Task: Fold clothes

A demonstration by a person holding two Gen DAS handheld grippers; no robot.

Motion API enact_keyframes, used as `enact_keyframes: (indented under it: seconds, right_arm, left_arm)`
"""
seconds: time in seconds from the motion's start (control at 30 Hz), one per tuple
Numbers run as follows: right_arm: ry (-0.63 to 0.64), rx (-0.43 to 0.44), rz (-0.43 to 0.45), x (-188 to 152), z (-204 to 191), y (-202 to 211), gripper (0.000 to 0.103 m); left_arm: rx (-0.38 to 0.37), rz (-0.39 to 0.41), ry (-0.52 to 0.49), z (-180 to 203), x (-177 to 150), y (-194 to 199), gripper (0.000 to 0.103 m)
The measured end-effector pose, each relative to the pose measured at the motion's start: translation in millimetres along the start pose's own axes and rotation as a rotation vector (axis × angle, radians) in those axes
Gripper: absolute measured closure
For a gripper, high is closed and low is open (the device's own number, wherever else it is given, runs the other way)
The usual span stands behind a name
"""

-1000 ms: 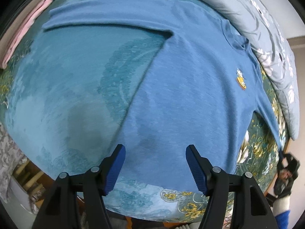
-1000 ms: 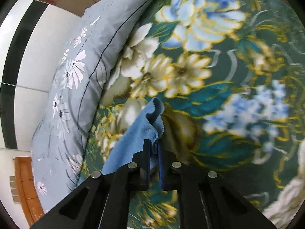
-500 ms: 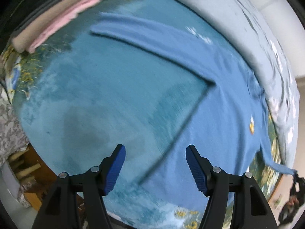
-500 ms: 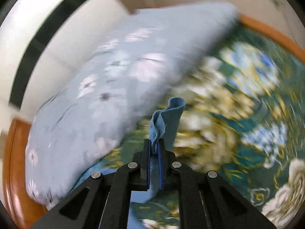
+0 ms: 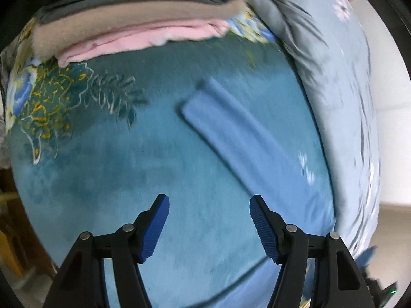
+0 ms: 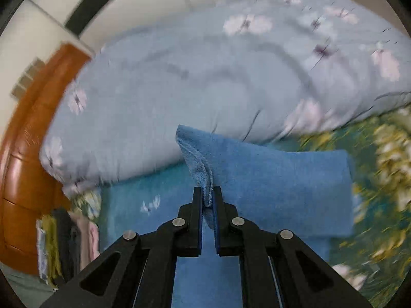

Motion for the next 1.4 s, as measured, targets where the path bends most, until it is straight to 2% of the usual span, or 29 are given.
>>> enact_keyframes:
  seconds: [0.1, 0.23, 0.43, 0.57, 0.63, 0.7, 0.8, 0.9, 0.93, 0.97, 1.0, 1.23, 1.4]
  right_arm:
    - [0.039, -0.052, -0.086, -22.2, -29.4, -49.4, 0.096]
    - [0.096, -0.133, -0.181, -49.6, -48.8, -101.8, 0.096]
    - [0.21, -0.203, -0.272, -82.2, -67.1, -141.1, 0.095]
    - [0.298, -0.229, -0.318, -93.8, -80.8, -154.1, 0.09]
    - [0.316, -0.216, -0.33, -95.5, -85.1, -152.4, 0.082]
    - [0.311, -0.194, -0.311, -93.2, -88.5, -138.8, 0.081]
    - [0.297, -0.161, -0.28, -90.1, -91.1, -114.8, 0.075]
    - [0.291, -0.156, -0.267, -90.2, -87.6, -92.1, 0.073]
    - [0.292, -0.158, -0.264, -90.4, -85.8, -84.8, 0.073]
    - [0.292, -0.164, -0.263, -90.5, -83.1, -79.3, 0.073]
    - [0.286, -0.17, -0.262, -89.8, -81.1, -74.5, 0.073]
    - [0.169, -0.19, -0.253, -81.7, -44.0, -47.3, 0.073]
    - [0.086, -0.172, -0.219, -74.2, -17.5, -20.8, 0.073]
  left_arm:
    - [-0.017, -0.001, 0.038, -6.8, 23.2, -8.6, 0.035]
    - [-0.025, -0.017, 0.05, -14.5, 41.2, -23.8, 0.034]
    - [-0.031, -0.033, 0.082, -22.8, 60.4, -49.2, 0.035]
    - [-0.03, -0.033, 0.099, -25.9, 69.9, -64.0, 0.035]
    - [-0.03, -0.033, 0.102, -27.5, 72.4, -68.8, 0.035]
    - [-0.035, -0.031, 0.104, -28.8, 74.5, -72.8, 0.036]
    - [-0.032, -0.023, 0.103, -30.5, 77.5, -78.6, 0.05]
    - [-0.046, -0.021, 0.103, -32.2, 79.4, -82.7, 0.065]
    - [-0.058, -0.022, 0.1, -31.8, 79.9, -82.6, 0.085]
    - [-0.069, -0.025, 0.097, -31.3, 80.3, -82.4, 0.094]
    - [-0.081, -0.029, 0.092, -29.8, 80.8, -81.8, 0.099]
    - [-0.156, 0.025, -0.029, 4.2, 83.4, -41.4, 0.1]
    - [-0.243, 0.059, -0.166, 62.2, 65.6, -3.4, 0.1]
Point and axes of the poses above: each gripper's, at about its wrist camera, not at the fingertips, and y roughly against the way its jaws point, z to its right, x to its top, the point moved 4 cm from there along -y, roughly the way its jaws point, and after that the axes turned 4 degrees about -x, right-handed, at the moved point
